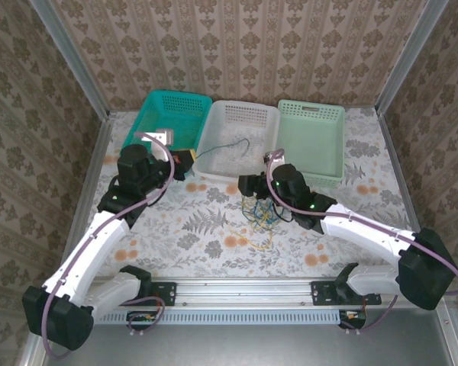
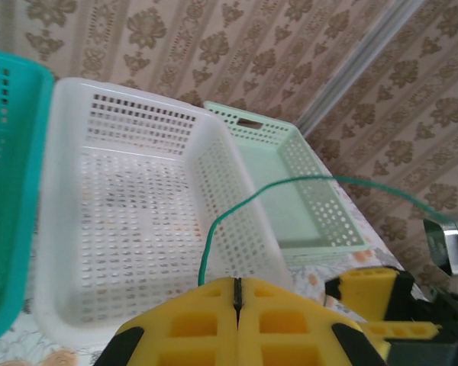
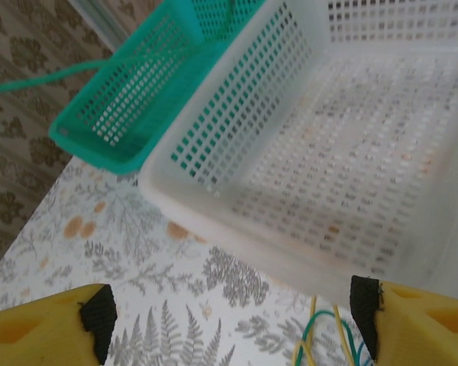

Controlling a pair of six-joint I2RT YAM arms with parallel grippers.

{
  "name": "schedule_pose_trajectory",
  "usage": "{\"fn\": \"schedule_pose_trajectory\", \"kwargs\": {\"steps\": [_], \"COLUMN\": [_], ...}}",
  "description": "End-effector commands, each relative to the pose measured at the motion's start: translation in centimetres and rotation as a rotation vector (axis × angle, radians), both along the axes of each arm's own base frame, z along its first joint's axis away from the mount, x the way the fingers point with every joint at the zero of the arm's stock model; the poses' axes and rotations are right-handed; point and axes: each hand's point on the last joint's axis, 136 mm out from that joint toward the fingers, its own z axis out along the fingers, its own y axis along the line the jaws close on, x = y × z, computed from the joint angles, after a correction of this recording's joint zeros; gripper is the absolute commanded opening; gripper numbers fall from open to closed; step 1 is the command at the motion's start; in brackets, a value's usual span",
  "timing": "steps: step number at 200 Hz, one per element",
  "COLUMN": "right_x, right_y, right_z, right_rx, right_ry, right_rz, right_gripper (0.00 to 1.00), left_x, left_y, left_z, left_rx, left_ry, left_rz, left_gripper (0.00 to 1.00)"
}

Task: Untangle the cables

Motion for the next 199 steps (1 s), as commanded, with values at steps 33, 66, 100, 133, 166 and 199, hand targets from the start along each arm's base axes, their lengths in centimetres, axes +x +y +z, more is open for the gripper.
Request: {"fn": "schedule_pose_trajectory", "kwargs": {"steps": [33, 66, 100, 133, 166, 199], "right_x": [2.3, 3.1, 3.8, 4.5, 4.4, 4.5], "right_y": [-0.3, -0.3, 0.6, 0.2, -0.4, -1.9], "right_z": [3.3, 4.2, 5.4, 5.6, 6.2, 6.7], "right_rx": [0.070, 0.061, -0.054, -0.107, -0.087, -0.056], "right_ry": [-0.143, -0.182, -0.238, -0.252, -0.264, -0.256], "right_rz": [-0.086, -0.086, -0.043, -0.046, -0.044, -0.069], "right_gripper": [0.88, 0.87, 0.86, 0.84, 0.62, 0.38], "left_x": [-1.2, -2.0, -2.3, -2.6, -2.8, -3.0], "left_y": [-0.7, -1.0, -1.4, -1.6, -1.5, -1.1], "left_z": [-0.1, -0.9, -1.0, -1.1, -1.6, -2.4], "left_rx": [-0.094, -0.113, -0.141, -0.152, -0.144, -0.142], "left_ry": [0.031, 0.061, 0.075, 0.088, 0.095, 0.109], "left_rz": [-0.026, -0.047, -0.070, -0.085, -0.084, -0.074], "left_gripper": [0.00, 0.00, 0.00, 0.00, 0.00, 0.00]}}
